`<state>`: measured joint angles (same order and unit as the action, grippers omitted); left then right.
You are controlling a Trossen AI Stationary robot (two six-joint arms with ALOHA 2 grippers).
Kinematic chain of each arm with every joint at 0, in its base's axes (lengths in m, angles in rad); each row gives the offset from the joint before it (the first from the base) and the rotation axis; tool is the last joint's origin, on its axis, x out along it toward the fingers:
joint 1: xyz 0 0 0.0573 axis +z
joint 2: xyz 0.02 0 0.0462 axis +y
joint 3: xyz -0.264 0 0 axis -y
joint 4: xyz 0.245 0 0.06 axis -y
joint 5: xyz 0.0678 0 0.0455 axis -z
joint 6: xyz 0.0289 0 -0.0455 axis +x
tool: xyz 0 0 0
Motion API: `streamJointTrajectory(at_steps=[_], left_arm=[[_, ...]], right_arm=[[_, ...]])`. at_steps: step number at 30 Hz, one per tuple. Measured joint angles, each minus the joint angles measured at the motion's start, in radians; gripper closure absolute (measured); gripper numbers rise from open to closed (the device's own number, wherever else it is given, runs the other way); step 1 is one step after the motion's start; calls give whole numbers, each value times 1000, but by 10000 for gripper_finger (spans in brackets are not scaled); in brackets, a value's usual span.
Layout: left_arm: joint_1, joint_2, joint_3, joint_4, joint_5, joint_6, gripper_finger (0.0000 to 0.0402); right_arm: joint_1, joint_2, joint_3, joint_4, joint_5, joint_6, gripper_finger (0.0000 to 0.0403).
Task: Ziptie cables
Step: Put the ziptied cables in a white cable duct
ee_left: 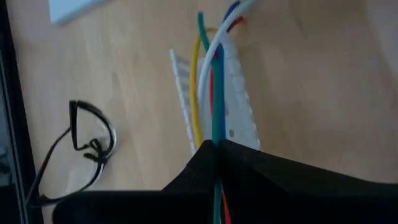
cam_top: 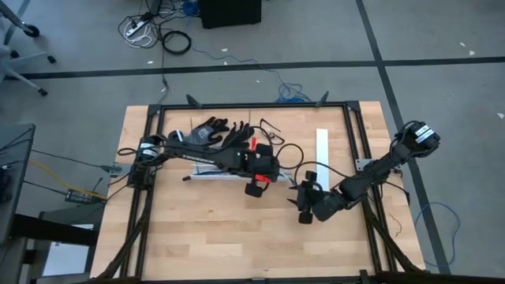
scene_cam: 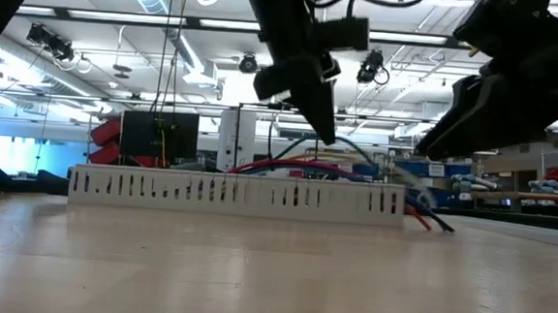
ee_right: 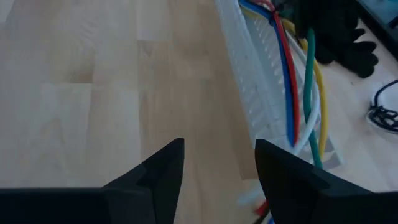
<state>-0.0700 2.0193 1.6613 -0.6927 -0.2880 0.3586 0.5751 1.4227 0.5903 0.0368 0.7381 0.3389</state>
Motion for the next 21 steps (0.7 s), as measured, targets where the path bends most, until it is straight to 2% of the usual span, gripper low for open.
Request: streamJointTrajectory(at_steps=[5,8,15,21], left_arm=[[21,0,-80,70,-7,-44,401],[32,1,-127,103,-40,-48,401],[40,2,-170,186,-60,-48,401],[61,2,-176,209,-69,-49,401]], right_arm=[[1,0,0,45,2,-5,232],[5,0,0,42,2,-5,259],[7,0,0,42,-55,-3,386],[13,0,0,51,-69,0,400]])
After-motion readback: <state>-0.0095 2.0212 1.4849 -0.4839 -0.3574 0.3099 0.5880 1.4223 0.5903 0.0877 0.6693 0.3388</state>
